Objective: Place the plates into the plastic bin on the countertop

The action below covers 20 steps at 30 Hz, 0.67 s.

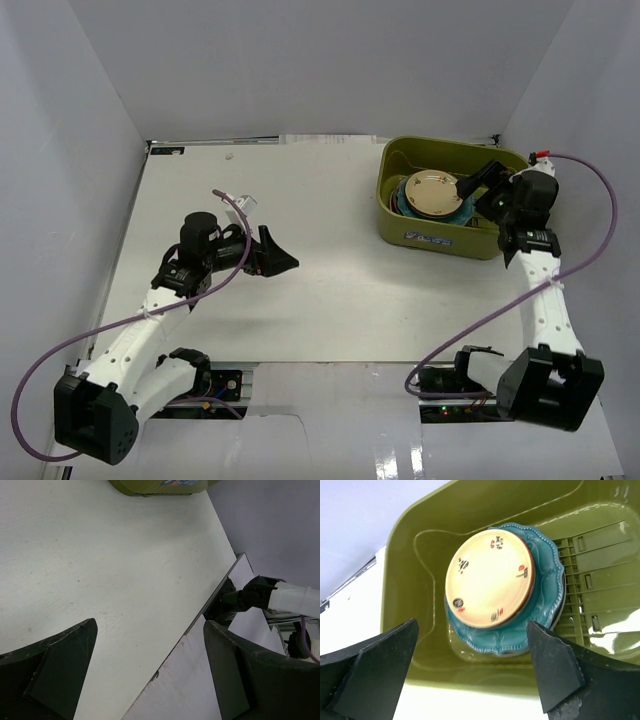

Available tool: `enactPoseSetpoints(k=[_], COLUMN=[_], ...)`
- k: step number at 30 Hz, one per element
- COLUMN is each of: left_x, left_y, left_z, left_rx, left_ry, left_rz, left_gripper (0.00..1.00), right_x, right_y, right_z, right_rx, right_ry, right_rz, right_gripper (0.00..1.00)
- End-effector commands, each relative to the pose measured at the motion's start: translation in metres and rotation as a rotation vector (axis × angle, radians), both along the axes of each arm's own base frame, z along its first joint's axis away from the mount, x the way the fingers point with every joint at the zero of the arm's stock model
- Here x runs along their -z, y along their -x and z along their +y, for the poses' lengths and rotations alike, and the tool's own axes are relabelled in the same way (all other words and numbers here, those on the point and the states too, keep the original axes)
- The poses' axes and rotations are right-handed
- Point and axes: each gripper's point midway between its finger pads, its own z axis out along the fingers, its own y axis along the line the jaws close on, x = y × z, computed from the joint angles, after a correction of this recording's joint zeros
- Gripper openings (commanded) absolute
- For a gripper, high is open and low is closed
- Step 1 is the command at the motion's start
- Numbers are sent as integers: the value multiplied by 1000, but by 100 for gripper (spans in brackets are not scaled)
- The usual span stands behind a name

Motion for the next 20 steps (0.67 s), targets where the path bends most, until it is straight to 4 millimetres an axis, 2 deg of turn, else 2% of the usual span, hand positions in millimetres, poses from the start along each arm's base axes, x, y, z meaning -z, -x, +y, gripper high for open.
enactPoseSetpoints(k=[1,2,3,4,6,7,9,10,11,12,13,15,16,17,19,20], left_x=[-40,-48,-56,-72,-97,-118,-150,-173,-191,-204,-220,-240,-242,-244,-237,-239], left_y=[-4,-5,-5,-5,-6,-6,-4,0,7,7,12,26,29,32,30,30], left_z=[-2,-2,-2,-2,1,2,11,15,22,31,37,47,51,53,59,61], left_rx=[-20,-26,-32,-41,-70,-82,-141,-166,-195,-250,-274,-307,-321,-322,-364,-377], left_ry=[56,70,83,106,137,158,194,217,241,253,270,294,292,283,263,263], left_rz=[-86,-102,-120,-141,-202,-246,-324,-376,-427,-465,-506,-575,-587,-602,-564,-566], left_gripper=[98,98,98,98,98,98,98,98,98,98,98,98,98,98,98,98], right_x=[-5,-8,-13,-28,-52,-84,-129,-164,-180,-197,-224,-234,-235,-223,-211,-205], right_y=[29,35,41,53,66,82,108,123,134,148,163,177,180,175,173,171], right_z=[5,11,19,34,45,56,66,71,72,74,75,75,74,72,72,73], right_rx=[-25,-59,-99,-175,-227,-278,-325,-350,-358,-360,-349,-338,-326,-322,-321,-324], right_ry=[28,23,16,5,-4,8,41,73,112,145,180,222,230,228,227,219], right_rz=[-43,-57,-77,-122,-192,-286,-421,-509,-545,-586,-647,-675,-686,-663,-654,-644], right_gripper=[98,100,86,91,90,90,90,90,90,90,90,90,90,90,90,90])
